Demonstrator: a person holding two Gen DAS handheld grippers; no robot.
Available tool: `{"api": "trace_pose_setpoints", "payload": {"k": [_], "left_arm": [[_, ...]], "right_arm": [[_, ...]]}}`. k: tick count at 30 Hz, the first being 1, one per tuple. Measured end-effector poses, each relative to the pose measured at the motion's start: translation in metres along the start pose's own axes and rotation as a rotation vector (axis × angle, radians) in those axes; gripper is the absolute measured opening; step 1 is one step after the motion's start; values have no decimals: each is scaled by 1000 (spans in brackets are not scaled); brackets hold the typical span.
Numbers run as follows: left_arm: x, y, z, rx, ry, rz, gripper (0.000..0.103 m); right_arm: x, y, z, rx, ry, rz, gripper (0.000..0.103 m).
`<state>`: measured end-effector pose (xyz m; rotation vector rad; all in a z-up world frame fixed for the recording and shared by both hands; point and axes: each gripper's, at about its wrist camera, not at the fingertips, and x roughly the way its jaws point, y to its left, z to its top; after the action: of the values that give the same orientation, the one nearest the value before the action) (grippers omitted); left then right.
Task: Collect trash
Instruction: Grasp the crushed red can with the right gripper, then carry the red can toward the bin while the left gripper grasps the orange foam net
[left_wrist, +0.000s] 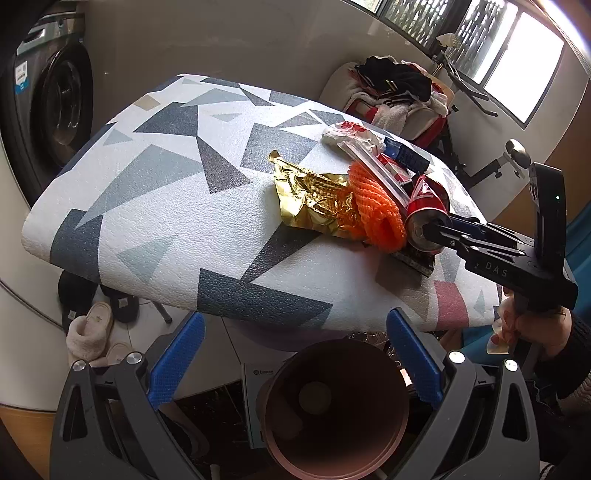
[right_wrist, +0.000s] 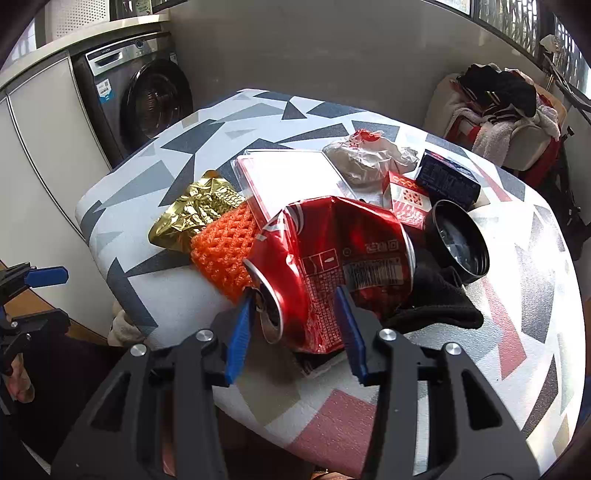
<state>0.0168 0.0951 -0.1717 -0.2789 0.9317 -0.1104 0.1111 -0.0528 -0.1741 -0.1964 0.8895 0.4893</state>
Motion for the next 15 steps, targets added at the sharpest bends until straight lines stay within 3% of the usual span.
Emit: {"api": "trace_pose_setpoints", "payload": {"k": [3,5,6,15], "left_arm": [[1,-1,-1,0,3,-3,96],[2,0,-1,0,3,-5,96],[2,0,-1,0,3,-7,96],[3,1,9,-39,-19,-48,94]], "right_arm": [[4,3,0,-6,3,-18,46],[4,4,-1,-5,-2,7,32],[3,6,0,-14,-8,6,30],[-37,10,8,-53,-135,43,26]]}}
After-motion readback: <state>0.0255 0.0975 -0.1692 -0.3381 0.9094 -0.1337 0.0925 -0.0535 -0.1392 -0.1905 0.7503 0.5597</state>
